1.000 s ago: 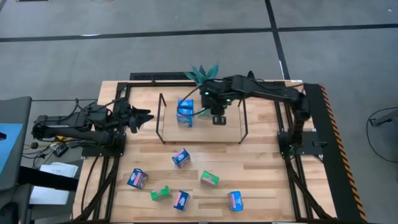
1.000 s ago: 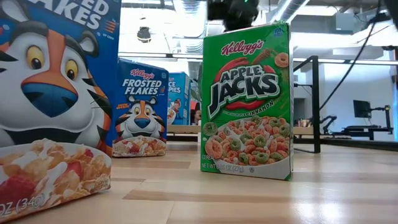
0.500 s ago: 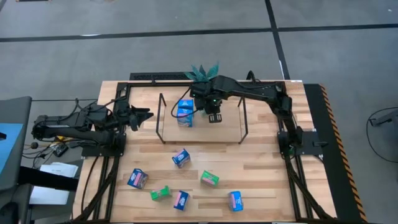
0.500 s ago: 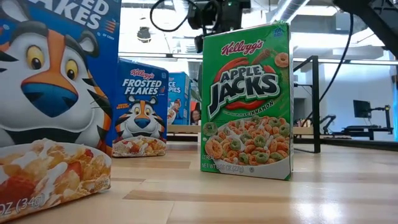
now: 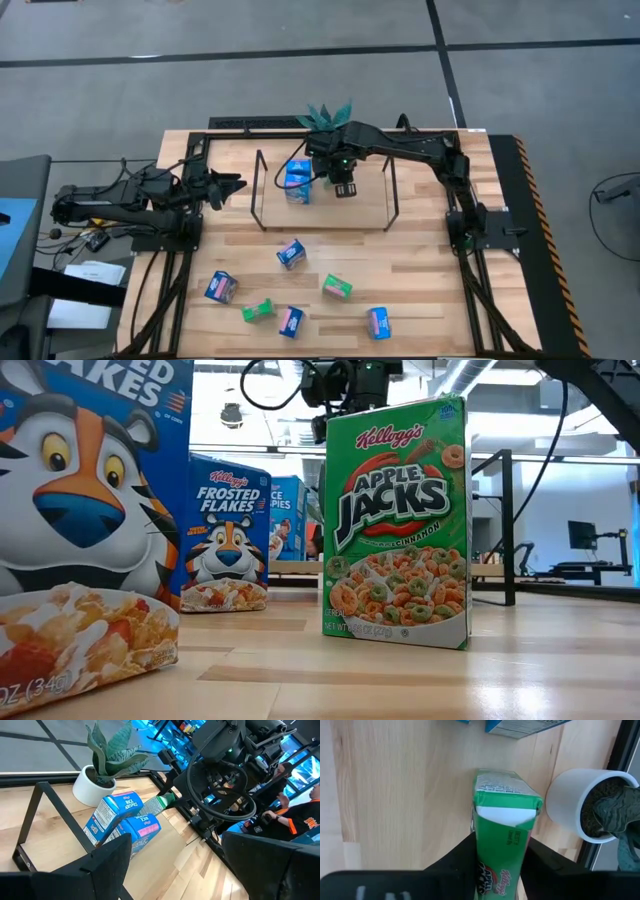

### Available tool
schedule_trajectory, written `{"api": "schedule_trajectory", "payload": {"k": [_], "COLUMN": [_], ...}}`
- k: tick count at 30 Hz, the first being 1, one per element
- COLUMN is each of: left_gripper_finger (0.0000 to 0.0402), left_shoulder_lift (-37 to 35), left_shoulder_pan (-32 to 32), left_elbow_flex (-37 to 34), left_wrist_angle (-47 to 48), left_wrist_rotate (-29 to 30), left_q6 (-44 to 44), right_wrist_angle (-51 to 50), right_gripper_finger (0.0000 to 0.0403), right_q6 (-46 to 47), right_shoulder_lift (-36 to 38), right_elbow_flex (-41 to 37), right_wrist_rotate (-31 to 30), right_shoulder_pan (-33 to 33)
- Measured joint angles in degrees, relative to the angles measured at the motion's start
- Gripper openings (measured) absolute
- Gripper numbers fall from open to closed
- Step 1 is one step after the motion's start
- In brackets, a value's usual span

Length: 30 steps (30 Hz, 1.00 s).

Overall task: Stack cereal on shelf
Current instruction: Put the right green cereal box on the shelf

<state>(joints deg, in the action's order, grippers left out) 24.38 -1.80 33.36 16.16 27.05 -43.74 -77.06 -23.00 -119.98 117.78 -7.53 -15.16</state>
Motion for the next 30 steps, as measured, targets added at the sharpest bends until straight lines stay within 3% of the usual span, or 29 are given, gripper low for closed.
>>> {"api": "schedule_trajectory", "payload": {"k": [13, 22, 30], "left_gripper_finger": [0.0300, 0.0300, 0.0300], "left_shoulder_lift": [0.02, 0.02, 0.00], "left_shoulder_pan": [-0.01, 0.00, 0.00], "left_elbow_flex": [0.00, 0.00, 0.00], "left_wrist_angle": [0.00, 0.00, 0.00], "left_wrist_rotate": [-0.02, 0.26, 0.28], "left_q6": [-0.03, -0.01, -0.01], "right_wrist_angle": [2.61, 2.86, 2.61], "right_gripper_finger": [0.0225, 0.0235, 0.0256], "right_q6": [0.04, 0.07, 0.13], "right_shoulder_lift": [0.00, 0.04, 0.11], "right_elbow_flex": [-0.04, 0.03, 4.75], "right_wrist_rotate": [0.11, 0.11, 0.14], "right_shoulder_pan": [0.00, 0.00, 0.00]}}
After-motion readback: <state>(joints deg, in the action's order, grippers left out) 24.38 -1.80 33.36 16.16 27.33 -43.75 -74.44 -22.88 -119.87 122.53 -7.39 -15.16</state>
